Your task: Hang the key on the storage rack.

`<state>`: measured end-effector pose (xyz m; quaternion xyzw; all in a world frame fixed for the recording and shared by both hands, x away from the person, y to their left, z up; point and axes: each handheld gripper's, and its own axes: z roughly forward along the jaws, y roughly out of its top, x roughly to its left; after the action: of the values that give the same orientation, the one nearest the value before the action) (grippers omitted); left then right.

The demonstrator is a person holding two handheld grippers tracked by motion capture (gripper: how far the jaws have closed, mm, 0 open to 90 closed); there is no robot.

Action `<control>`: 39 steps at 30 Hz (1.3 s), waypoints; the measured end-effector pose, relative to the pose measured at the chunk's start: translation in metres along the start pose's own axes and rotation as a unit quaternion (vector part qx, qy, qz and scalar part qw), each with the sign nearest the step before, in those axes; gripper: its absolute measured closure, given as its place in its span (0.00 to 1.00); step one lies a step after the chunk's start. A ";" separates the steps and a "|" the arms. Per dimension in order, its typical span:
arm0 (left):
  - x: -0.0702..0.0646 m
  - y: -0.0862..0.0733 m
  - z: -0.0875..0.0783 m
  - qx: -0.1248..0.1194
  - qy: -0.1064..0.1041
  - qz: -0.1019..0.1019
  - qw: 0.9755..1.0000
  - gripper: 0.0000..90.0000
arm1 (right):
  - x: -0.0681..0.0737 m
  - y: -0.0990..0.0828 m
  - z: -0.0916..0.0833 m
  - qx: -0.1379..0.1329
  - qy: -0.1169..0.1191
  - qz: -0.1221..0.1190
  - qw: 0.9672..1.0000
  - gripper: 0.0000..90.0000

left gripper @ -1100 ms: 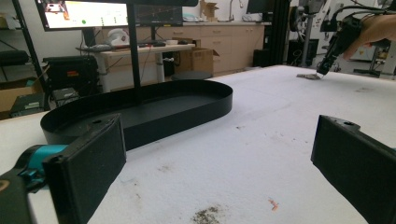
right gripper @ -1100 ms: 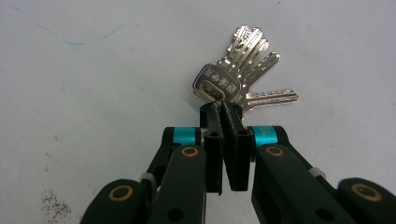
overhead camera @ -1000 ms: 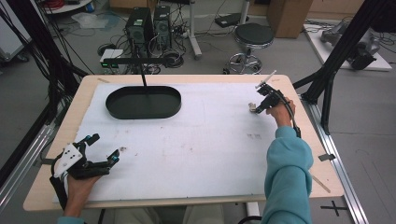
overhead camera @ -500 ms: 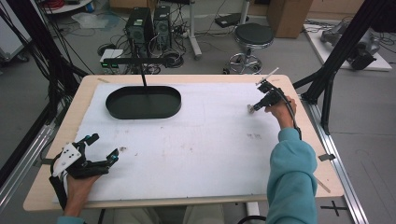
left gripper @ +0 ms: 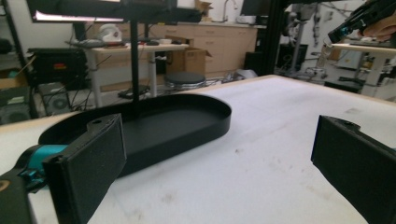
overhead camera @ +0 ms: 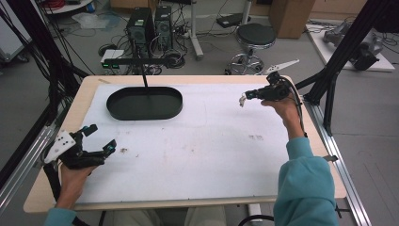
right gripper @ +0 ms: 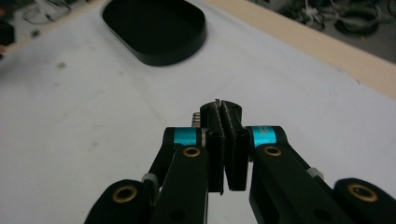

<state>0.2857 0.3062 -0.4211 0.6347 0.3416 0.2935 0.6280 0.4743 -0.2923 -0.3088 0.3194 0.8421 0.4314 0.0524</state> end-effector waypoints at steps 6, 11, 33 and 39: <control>0.005 0.033 0.010 0.009 -0.039 0.002 0.999 0.04 | 0.028 0.007 -0.011 -0.040 0.027 -0.039 0.998 0.99; 0.002 0.060 0.018 0.013 -0.077 0.021 0.997 0.04 | 0.055 0.014 -0.015 -0.072 0.049 -0.080 0.993 0.99; -0.027 0.107 0.079 0.078 -0.241 0.038 0.967 0.04 | 0.133 0.035 0.035 -0.103 0.166 -0.161 0.967 0.99; -0.033 0.114 0.093 0.081 -0.259 0.036 0.962 0.04 | 0.144 0.039 0.049 -0.105 0.185 -0.175 0.961 0.99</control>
<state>0.3482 0.2267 -0.3091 0.7498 0.1664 0.1125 0.6304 0.3976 -0.1584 -0.2828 0.0743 0.8295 0.5535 0.0034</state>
